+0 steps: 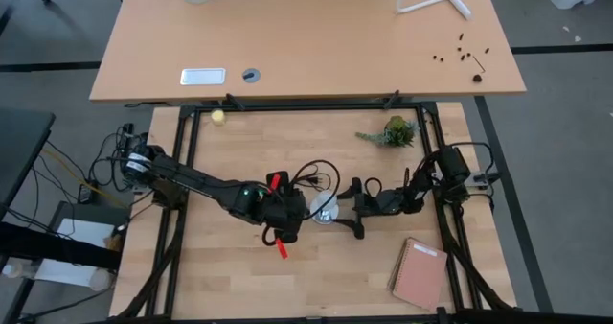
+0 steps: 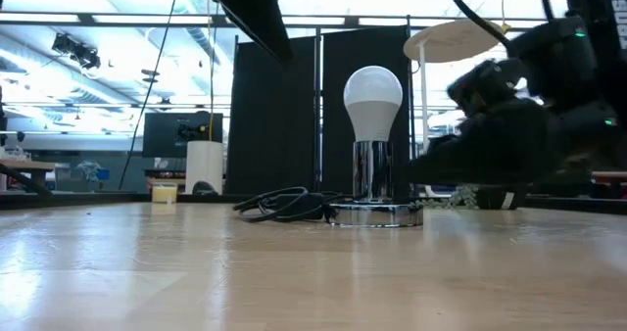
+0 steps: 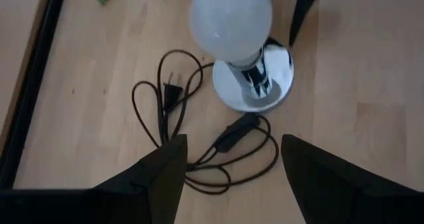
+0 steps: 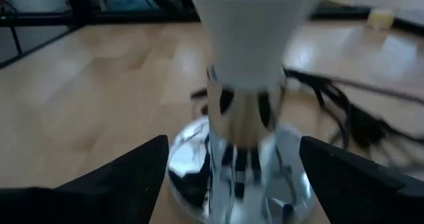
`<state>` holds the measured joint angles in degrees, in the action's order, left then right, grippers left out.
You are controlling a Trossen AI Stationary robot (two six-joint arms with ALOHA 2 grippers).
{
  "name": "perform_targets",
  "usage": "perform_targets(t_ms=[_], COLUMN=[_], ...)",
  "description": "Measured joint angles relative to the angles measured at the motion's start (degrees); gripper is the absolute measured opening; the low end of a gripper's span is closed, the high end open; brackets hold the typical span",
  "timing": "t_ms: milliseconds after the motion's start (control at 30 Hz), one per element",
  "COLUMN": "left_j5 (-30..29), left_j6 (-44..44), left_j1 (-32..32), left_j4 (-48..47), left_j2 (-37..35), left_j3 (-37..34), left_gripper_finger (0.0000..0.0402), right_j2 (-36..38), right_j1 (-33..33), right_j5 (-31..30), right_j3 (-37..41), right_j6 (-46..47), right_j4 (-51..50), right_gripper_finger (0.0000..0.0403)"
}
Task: Screw lightbulb
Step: Remove the white lightbulb from the metallic lamp
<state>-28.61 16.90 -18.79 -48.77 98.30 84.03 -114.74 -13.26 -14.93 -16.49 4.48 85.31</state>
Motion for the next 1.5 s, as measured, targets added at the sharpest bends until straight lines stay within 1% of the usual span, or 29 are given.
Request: perform_targets(t_ms=[100,200,300,433,500,667,900,1067,1167,1300,1367,1500], left_j5=[-0.1,-0.2,0.1,-0.1,-0.1,0.0,0.0,-0.3,-0.6,-0.3,1.1,5.9], left_j6=[-0.4,-0.4,-1.2,-3.3,-3.7,-5.9,-6.3,-5.7,-5.7,-7.6,-9.1,-10.3], left_j1=[0.3,0.6,0.6,0.1,0.2,0.3,0.6,1.2,1.6,1.6,1.6,2.9], left_j4=[1.7,3.2,3.6,5.1,5.8,5.7,4.5,1.3,0.5,-0.4,-1.5,-2.2], left_j2=[0.0,0.0,0.0,0.0,0.0,0.0,0.0,0.0,0.0,0.0,0.0,0.5], left_j3=[0.0,0.0,0.0,0.0,0.0,0.0,0.4,3.5,5.5,5.9,5.9,5.9], left_gripper_finger=[0.0247,0.0247,0.0247,0.0247,0.0247,0.0247,0.0247,0.0247,0.0247,0.0247,0.0247,0.0247], right_j2=[0.0,0.0,0.0,0.0,0.0,-0.2,-0.2,-0.2,-0.2,-0.2,-0.2,-0.1], right_j1=[0.0,0.0,0.7,2.2,2.8,3.7,3.8,4.0,4.6,5.2,5.5,6.1], right_j5=[0.9,0.2,-1.5,-0.7,0.1,2.9,3.1,3.4,4.4,5.0,6.1,7.5], right_j3=[-3.6,-6.7,-6.8,-6.0,-5.9,-5.9,-5.9,-5.9,-6.0,-6.0,-6.0,-6.0], right_j6=[-2.2,-4.3,-4.4,-3.9,-3.3,-3.2,-4.3,-4.5,-4.5,-4.6,-4.7,-4.7], right_j4=[-2.6,-5.3,-6.3,-6.2,-6.2,-6.4,-6.5,-6.9,-7.3,-7.5,-7.5,-8.3], right_gripper_finger=[0.0349,0.0347,0.0346,0.0342,0.033,0.0282,0.0217,0.0188,0.0186,0.0195,0.0198,0.0199])
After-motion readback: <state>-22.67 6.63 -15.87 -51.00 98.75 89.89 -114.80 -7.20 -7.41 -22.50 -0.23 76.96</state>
